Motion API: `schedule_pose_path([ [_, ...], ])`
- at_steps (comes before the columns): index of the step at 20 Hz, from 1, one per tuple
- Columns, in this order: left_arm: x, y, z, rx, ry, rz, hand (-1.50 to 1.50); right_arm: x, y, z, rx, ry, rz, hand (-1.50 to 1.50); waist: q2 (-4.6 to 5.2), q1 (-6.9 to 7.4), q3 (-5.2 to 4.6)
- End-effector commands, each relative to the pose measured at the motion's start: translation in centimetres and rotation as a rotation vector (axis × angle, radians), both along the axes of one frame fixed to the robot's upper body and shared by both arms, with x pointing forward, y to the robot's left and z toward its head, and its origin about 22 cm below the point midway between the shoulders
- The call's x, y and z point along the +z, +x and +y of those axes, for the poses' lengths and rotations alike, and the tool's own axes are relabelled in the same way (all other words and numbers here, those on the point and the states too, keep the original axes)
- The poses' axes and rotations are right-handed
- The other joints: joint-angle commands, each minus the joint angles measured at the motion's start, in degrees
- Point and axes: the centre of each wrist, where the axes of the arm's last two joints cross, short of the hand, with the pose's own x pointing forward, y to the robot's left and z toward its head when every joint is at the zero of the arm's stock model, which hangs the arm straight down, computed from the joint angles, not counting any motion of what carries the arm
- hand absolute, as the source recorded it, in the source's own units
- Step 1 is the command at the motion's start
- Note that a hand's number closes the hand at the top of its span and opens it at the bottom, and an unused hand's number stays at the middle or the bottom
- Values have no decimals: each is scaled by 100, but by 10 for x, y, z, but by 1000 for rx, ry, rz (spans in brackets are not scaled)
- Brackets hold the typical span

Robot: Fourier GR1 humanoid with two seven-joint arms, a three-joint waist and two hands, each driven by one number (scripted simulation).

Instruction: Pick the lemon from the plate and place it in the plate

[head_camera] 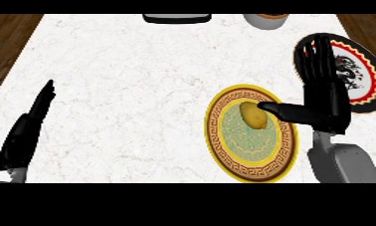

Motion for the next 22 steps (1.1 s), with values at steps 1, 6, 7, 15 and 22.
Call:
schedule_pose_path([
  [1, -9, -13, 0, 18, -1, -2, 0, -18, -30, 25, -181, 107, -76, -150, 0, 1, 0],
  [6, -10, -17, 0, 11, -25, 3, 0, -24, -71, -4, -109, 83, -112, -150, 22, 38, 0],
  [7, -11, -35, -5, 9, 1, 13, 0, -19, -81, -17, -45, 53, -89, -150, 14, 42, 1],
  [15, -7, -15, -5, -1, -16, 7, 0, 14, -81, -63, 137, -431, 172, -150, 24, 25, -11],
  [22, -3, -13, -1, -2, -11, -3, 0, 47, -45, -69, 166, -605, 361, -150, 41, 130, -5],
])
